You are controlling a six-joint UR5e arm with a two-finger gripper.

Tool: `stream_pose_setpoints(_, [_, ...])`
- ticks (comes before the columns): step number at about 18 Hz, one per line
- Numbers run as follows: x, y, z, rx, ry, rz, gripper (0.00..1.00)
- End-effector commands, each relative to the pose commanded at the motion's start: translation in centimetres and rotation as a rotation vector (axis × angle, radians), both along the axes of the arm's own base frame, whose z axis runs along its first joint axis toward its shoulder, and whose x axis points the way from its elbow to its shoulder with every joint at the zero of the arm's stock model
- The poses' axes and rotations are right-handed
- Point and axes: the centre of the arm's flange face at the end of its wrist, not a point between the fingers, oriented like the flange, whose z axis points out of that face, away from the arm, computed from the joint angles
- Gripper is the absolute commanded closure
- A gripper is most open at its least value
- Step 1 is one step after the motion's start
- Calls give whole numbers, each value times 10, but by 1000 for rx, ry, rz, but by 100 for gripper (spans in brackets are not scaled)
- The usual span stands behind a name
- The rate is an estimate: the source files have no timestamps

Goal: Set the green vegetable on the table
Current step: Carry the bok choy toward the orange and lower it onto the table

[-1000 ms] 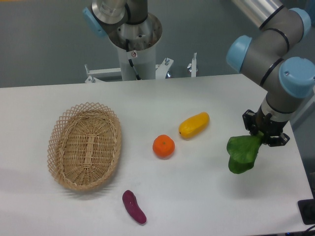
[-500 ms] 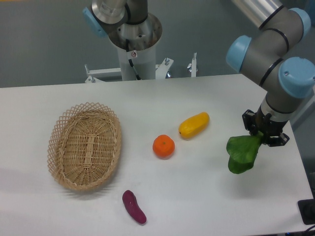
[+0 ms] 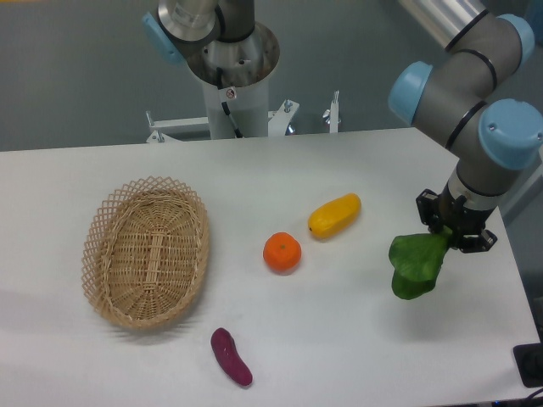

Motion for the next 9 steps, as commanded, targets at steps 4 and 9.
stream_pose_setpoints(4, [35,-14,3,-4,-20,-6,85])
stream_pose_setpoints(9, [103,-25,-10,1,-20,-37,85])
